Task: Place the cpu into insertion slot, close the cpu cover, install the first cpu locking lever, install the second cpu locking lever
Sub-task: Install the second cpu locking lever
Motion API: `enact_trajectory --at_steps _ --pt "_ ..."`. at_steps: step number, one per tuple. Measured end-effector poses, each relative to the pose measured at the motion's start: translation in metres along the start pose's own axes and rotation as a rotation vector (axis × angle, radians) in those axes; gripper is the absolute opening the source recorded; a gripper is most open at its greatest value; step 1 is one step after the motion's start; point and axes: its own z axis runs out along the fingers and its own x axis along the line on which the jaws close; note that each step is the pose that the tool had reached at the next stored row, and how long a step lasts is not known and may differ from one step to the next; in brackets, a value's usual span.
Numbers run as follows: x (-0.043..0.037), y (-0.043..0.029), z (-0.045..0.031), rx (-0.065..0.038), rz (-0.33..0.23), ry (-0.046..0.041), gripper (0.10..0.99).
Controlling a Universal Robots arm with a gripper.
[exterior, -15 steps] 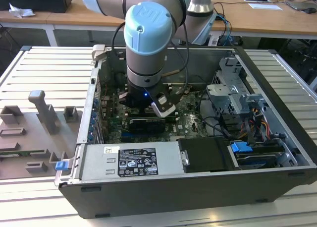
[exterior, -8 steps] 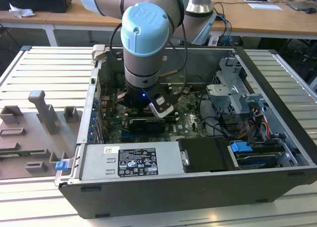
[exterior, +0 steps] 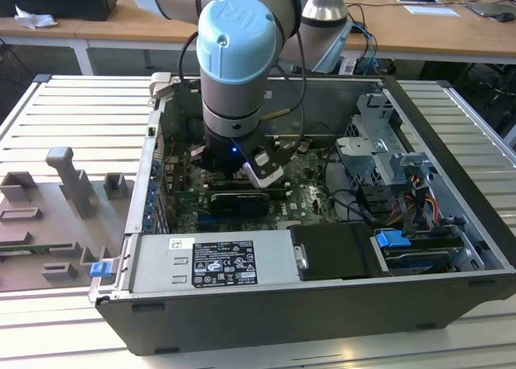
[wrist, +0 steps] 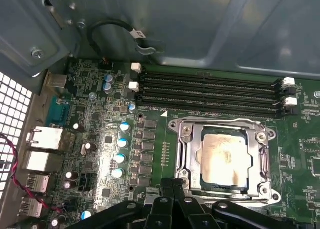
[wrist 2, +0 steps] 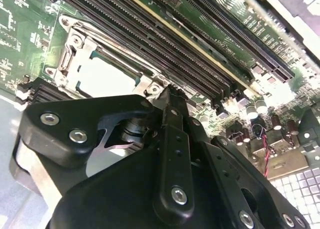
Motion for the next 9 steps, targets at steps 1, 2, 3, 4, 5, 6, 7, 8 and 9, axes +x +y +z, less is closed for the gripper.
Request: enact_trajectory --at_steps 1,2,3,4,5,6,7,8,9 --pt "0.0000 0.0004 -0.0012 0.000 0.000 0.0000 0.106" --pt "0.0000 0.0006 -0.0019 0.000 0.000 -0.0001 0.106" --pt "0.0000 0.0007 -0.0024 0.000 0.000 0.0000 0.106" --pt "0.0000 0.0008 -0.0027 0.000 0.000 -0.0001 0.106" --pt "0.0000 0.0010 -0.0030 0.000 0.000 -0.0002 0.106" --pt "0.0000 0.0011 -0.0034 0.000 0.000 0.0000 0.106" --pt "0.0000 0.0013 -0.0040 0.000 0.000 -0.0001 0.106" --pt "-0.0001 0.0013 -0.0043 0.000 0.000 -0.0001 0.106" --pt "-0.0001 0.0014 -0.0045 0.000 0.000 -0.0001 0.106"
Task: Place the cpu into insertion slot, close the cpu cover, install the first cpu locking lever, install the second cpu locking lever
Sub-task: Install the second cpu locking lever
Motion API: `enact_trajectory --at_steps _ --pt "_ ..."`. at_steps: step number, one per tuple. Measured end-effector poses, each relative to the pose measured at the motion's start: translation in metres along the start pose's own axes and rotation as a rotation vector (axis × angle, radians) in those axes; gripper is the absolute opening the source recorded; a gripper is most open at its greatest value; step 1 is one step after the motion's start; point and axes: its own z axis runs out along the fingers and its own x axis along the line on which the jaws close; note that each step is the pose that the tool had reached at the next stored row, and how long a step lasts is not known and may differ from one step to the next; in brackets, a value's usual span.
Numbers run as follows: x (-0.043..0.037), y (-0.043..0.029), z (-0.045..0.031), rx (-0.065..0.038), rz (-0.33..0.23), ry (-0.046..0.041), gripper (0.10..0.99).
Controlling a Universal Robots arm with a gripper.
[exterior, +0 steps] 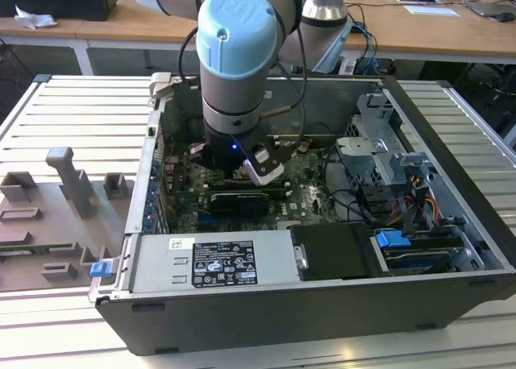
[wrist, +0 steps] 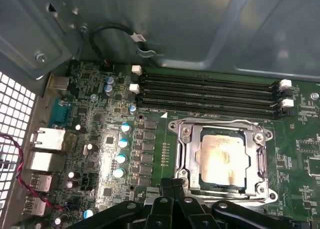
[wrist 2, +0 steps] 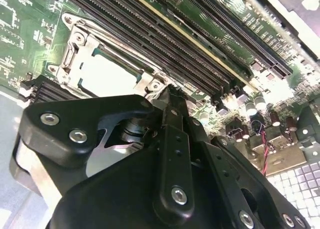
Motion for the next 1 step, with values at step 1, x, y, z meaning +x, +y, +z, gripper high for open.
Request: enact_trajectory --at_steps 1 --pt "0.0000 0.0001 -0.0002 0.000 0.000 -0.0001 0.106"
